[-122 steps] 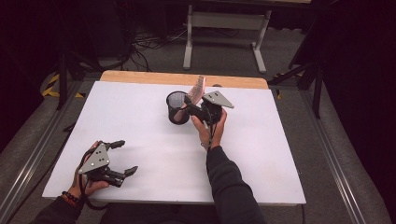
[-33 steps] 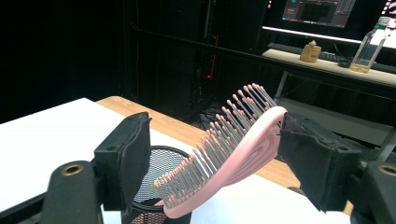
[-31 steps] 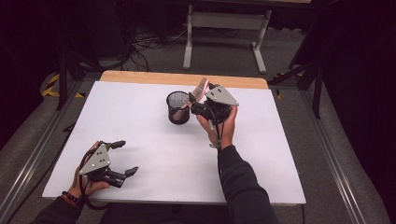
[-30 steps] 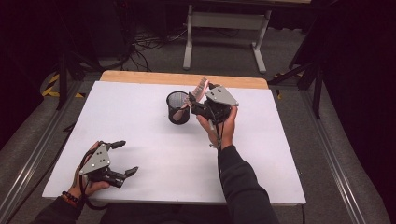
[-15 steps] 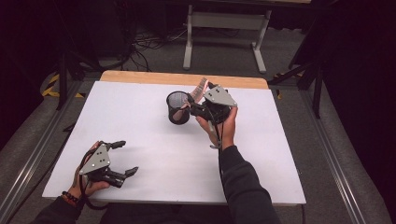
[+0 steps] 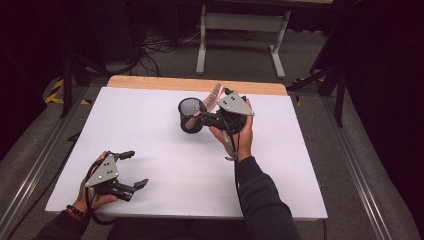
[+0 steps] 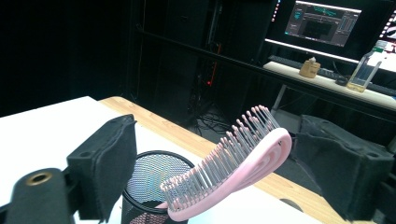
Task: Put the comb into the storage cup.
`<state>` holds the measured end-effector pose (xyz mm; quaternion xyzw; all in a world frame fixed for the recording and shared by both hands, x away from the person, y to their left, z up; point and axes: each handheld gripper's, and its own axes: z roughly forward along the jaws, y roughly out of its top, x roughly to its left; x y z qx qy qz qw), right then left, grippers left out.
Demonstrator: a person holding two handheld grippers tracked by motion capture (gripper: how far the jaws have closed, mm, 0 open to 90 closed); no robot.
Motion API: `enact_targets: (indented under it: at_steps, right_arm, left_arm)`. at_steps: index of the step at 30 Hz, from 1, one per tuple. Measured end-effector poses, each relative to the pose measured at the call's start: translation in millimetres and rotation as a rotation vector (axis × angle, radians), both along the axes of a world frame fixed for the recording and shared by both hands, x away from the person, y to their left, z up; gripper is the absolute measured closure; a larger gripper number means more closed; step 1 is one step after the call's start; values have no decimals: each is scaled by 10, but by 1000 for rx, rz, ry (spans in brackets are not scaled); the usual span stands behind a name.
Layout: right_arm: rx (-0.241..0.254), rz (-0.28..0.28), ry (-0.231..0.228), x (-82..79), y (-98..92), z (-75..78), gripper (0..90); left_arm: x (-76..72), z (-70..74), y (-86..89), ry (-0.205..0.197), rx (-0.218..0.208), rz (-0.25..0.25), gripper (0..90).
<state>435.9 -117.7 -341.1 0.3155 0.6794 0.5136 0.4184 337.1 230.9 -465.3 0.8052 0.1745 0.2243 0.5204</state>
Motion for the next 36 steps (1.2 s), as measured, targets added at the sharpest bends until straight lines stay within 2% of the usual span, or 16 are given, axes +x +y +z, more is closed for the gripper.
enact_targets:
  at_steps: [5, 7, 9, 26, 32, 36]
  right_arm:
    - [9, 11, -3, -14, -3, -4, 80]
    - [26, 19, -3, -19, -11, -5, 63]
    - [14, 30, 1, -24, -10, -6, 39]
    - [-25, 37, -25, -129, 38, -5, 51]
    - [-19, 42, -22, -163, 6, -37, 52]
    - [-37, 53, -22, -186, 5, -47, 52]
  left_arm:
    - [0, 0, 1, 0, -2, 1, 38]
    - [-2, -1, 2, 2, -6, 1, 39]
    - [-1, -1, 2, 3, -5, 0, 39]
    - [0, -5, -4, 2, -5, 2, 38]
    - [2, -7, -4, 2, -6, 2, 39]
    - [0, -6, -5, 0, -7, 3, 38]
